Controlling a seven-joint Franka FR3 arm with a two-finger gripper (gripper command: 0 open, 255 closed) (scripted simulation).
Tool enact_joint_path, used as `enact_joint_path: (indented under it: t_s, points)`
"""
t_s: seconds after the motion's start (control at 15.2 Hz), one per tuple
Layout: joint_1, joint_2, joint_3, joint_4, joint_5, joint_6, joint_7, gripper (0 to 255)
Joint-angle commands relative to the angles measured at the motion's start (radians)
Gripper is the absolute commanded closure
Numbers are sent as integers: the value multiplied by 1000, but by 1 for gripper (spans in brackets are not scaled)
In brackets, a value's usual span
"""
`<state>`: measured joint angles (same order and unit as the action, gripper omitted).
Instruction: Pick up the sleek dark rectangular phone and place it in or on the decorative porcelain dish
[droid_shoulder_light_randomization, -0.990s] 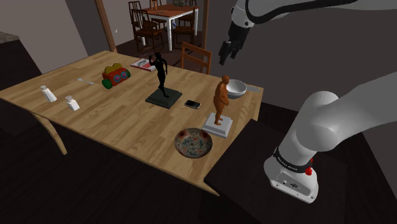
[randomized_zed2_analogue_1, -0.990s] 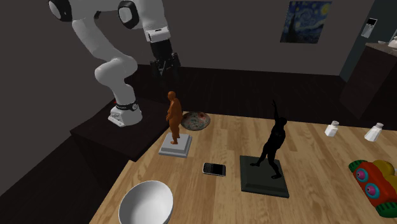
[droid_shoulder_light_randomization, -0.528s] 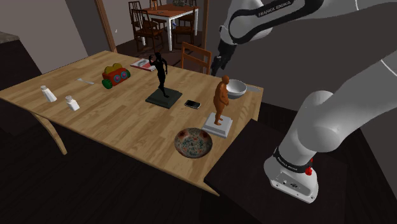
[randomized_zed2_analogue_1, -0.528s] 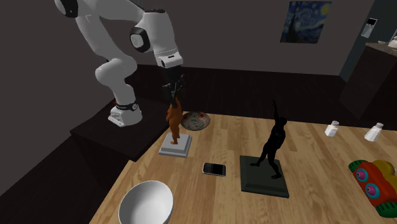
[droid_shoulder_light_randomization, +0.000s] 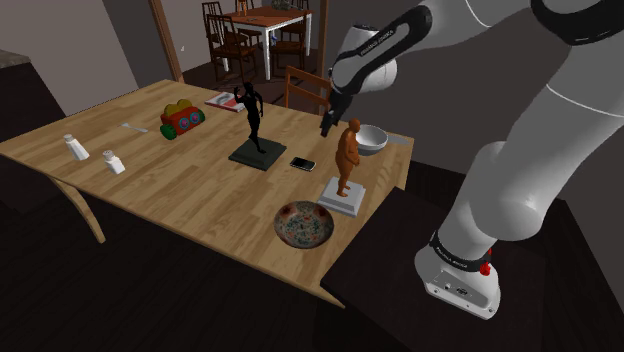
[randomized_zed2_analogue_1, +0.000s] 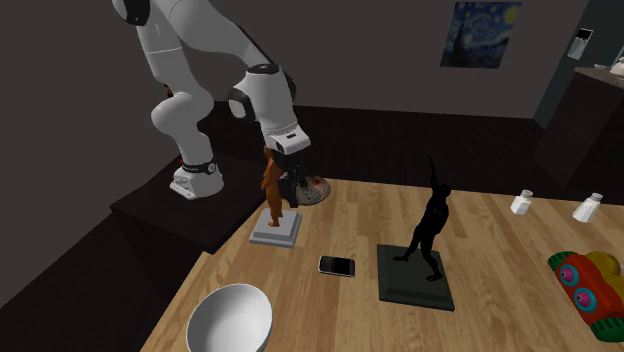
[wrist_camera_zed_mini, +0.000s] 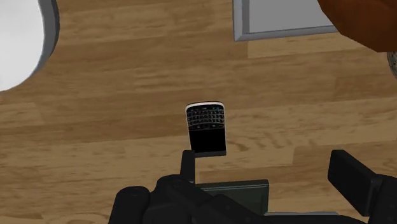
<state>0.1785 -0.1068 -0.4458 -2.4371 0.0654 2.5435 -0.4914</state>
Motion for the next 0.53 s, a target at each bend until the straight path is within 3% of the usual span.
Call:
enact_joint_path:
  t_s: [0.0,0.2,0.46]
  points:
    - [18,83,-14,30,81,40,-91,0]
    - [20,221,-6,91,229,86,-243,0]
    - [-36,394,64,193,393,121,-418,0]
